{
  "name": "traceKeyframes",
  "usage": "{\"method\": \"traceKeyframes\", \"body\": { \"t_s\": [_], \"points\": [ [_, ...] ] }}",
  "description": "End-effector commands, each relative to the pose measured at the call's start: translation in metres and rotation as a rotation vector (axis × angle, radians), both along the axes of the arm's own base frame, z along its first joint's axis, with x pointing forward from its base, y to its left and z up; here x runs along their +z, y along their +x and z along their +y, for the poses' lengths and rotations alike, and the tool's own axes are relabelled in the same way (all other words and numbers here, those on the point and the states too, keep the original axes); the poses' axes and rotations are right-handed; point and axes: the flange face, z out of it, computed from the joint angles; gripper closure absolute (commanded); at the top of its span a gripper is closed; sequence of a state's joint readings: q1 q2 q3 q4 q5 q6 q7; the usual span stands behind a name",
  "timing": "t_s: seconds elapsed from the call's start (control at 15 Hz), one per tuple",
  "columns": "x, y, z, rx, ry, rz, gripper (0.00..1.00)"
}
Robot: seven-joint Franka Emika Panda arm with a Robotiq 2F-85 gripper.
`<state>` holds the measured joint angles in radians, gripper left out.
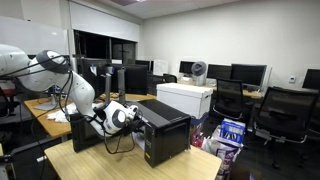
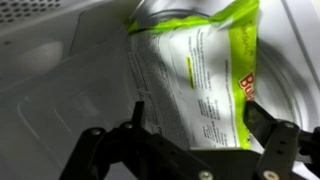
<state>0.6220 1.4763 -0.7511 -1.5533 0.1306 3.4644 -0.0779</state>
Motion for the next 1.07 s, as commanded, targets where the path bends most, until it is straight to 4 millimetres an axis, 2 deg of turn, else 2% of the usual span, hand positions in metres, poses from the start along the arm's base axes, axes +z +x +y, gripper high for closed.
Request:
{"method": "traceKeyframes", "body": {
  "t_s": [0.0,0.2,0.4,0.53,0.6,1.0],
  "points": [
    [-0.0133,0.0055,-0.0132,0.073,0.006,0.070,0.00],
    [-0.0198,-0.0003,-0.0139,0.123,0.027,0.118,0.00],
    [-0.0193,0.0072,-0.0143,0.127,0.023,0.088,0.00],
    [-0.0204,0.0041,-0.0193,0.129,0.009,0.101,0.00],
    [-0.0211,0.0037,-0.0177,0.132,0.002,0.101,0.22],
    [-0.0229,0.0020,-0.0193,0.148,-0.030,0.111,0.62]
  ]
}}
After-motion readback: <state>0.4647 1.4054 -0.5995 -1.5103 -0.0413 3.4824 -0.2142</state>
